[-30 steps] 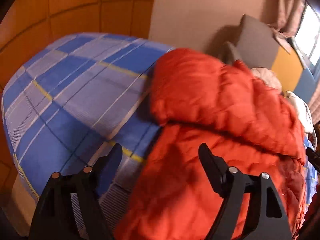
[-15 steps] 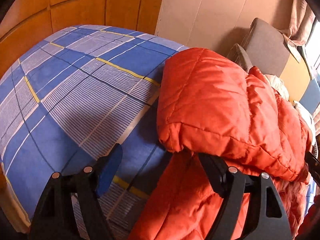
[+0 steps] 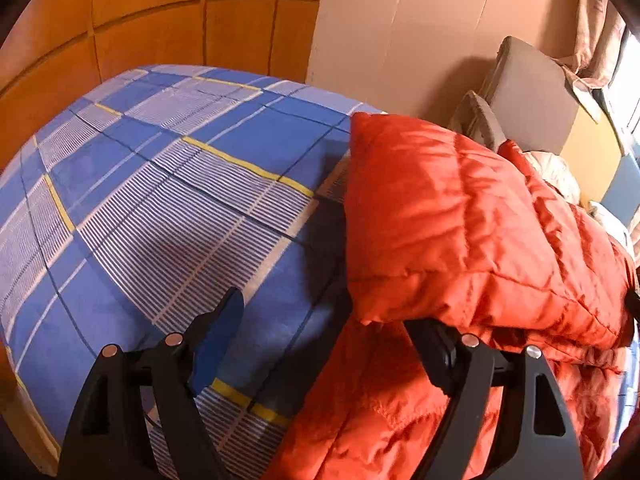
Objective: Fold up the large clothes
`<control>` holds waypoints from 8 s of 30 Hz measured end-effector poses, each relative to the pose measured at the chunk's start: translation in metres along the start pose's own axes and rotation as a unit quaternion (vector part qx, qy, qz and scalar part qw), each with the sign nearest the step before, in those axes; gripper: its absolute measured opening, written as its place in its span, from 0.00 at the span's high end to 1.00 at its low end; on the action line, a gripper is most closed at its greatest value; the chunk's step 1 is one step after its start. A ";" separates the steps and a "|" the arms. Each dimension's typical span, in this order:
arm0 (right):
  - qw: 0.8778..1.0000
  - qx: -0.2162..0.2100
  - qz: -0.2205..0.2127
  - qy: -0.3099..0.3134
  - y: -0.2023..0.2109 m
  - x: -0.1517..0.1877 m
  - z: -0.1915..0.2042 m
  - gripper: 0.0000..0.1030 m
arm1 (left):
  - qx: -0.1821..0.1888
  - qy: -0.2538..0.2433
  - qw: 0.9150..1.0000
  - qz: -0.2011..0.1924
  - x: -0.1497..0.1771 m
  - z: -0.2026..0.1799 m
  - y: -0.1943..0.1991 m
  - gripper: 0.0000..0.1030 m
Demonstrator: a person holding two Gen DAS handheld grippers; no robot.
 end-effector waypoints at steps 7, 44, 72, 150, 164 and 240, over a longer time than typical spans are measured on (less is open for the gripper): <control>1.000 0.011 0.006 0.007 -0.011 0.008 0.000 0.96 | -0.005 0.023 1.000 -0.005 -0.003 0.003 -0.003 0.38; 0.993 0.100 -0.010 0.070 -0.001 0.007 0.004 0.58 | -0.003 -0.061 0.996 -0.072 -0.008 -0.048 0.039 0.15; 0.994 0.095 -0.007 0.053 -0.030 -0.001 -0.015 0.49 | 0.009 -0.058 0.998 -0.035 0.005 -0.041 0.000 0.05; 0.983 0.174 0.047 0.014 0.205 0.197 -0.084 0.24 | 0.122 -0.053 0.990 0.056 0.136 0.093 0.136 0.02; 0.992 0.057 0.068 -0.092 0.212 0.240 -0.123 0.24 | 0.181 -0.091 0.972 0.121 0.159 0.085 0.129 0.27; 0.964 -0.226 -0.039 -0.133 0.368 0.217 -0.094 0.93 | 0.343 -0.078 0.936 0.026 0.134 0.113 0.299 0.93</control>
Point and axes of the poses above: each gripper's, at about its wrist camera, not at the fingertips, and y roughly against the way its jaws point, z to its left, x to its underside, the point moved 3 cm from there along -y, roughly the way its jaws point, and after that the axes turned 8 degrees about y, right-handed, at the moved point
